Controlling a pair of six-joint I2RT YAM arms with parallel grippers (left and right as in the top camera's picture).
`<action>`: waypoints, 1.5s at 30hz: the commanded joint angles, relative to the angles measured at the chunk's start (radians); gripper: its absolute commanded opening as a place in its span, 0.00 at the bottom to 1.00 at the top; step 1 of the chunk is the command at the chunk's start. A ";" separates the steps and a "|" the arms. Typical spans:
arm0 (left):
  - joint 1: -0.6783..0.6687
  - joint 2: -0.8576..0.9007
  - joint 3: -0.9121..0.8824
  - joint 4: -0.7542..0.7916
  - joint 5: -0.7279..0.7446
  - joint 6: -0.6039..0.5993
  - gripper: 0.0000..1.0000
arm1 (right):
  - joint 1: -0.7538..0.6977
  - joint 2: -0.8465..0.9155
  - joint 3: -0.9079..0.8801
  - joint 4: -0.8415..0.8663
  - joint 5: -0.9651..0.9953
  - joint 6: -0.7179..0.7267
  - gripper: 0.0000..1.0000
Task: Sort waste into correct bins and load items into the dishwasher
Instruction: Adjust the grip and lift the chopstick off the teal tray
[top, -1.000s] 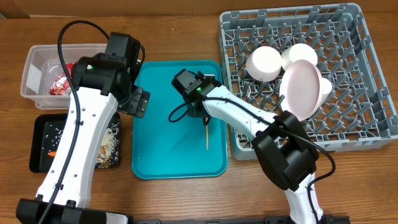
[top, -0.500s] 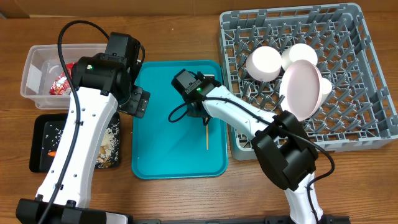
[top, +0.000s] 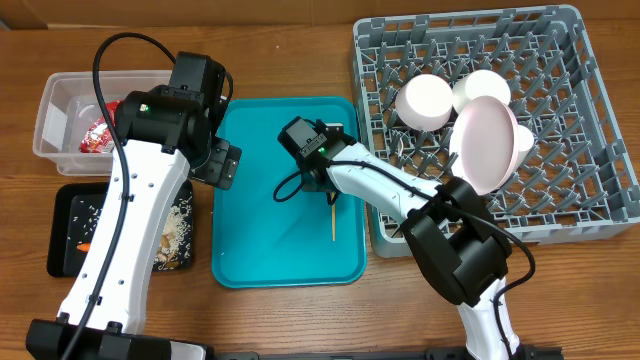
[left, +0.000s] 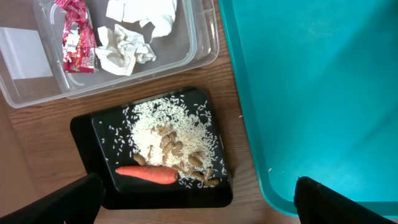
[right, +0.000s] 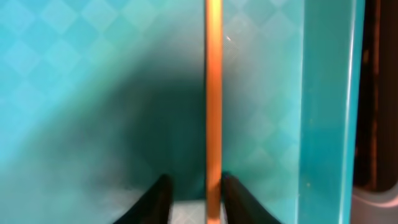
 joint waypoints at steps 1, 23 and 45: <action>-0.001 -0.011 0.018 -0.002 -0.006 0.016 1.00 | 0.000 0.007 -0.010 0.000 -0.026 -0.007 0.19; -0.001 -0.011 0.018 -0.002 -0.006 0.015 1.00 | 0.000 0.007 -0.010 -0.021 -0.038 -0.007 0.04; -0.001 -0.011 0.018 -0.002 -0.006 0.016 1.00 | -0.001 -0.091 0.168 -0.166 -0.037 -0.197 0.04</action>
